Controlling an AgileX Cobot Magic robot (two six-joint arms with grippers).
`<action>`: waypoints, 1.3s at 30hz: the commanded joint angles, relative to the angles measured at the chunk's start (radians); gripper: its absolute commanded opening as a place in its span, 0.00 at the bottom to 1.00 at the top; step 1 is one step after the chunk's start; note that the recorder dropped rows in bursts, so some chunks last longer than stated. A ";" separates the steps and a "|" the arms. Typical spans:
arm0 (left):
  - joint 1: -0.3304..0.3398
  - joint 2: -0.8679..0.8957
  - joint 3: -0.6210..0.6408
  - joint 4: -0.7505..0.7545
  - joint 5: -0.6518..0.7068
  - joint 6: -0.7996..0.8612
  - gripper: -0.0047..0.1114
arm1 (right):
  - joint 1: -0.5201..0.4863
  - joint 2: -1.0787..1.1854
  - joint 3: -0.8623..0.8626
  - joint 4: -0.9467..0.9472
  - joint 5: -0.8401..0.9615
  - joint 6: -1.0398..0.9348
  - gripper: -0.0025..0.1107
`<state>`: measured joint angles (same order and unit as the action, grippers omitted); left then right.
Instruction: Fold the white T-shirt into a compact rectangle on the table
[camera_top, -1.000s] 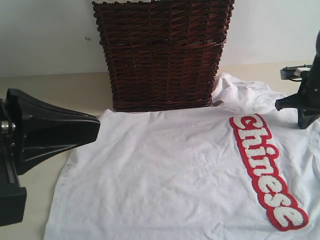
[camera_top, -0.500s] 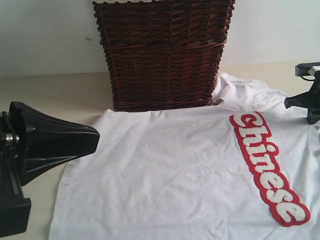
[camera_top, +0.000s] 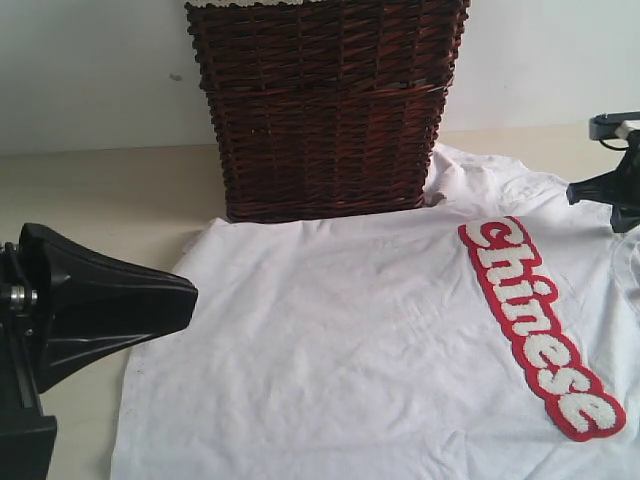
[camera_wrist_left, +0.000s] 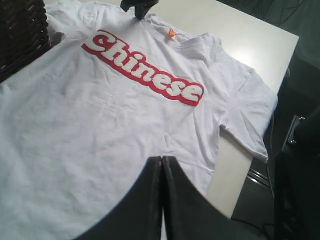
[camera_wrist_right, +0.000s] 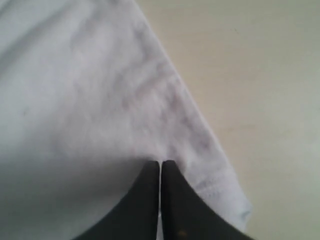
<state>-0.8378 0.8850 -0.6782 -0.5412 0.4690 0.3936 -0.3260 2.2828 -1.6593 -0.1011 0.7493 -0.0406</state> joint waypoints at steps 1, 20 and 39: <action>0.003 -0.003 0.004 0.010 0.008 -0.005 0.04 | 0.001 -0.103 -0.003 -0.006 0.083 -0.002 0.08; 0.003 -0.005 0.004 0.042 0.009 -0.005 0.04 | -0.034 -0.483 0.568 -0.084 0.148 0.087 0.02; 0.003 -0.005 0.004 0.042 0.034 -0.005 0.04 | -0.034 -0.373 0.692 -0.321 0.096 0.406 0.02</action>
<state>-0.8378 0.8850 -0.6782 -0.5044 0.5013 0.3921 -0.3600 1.9111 -0.9464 -0.4137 0.8453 0.3614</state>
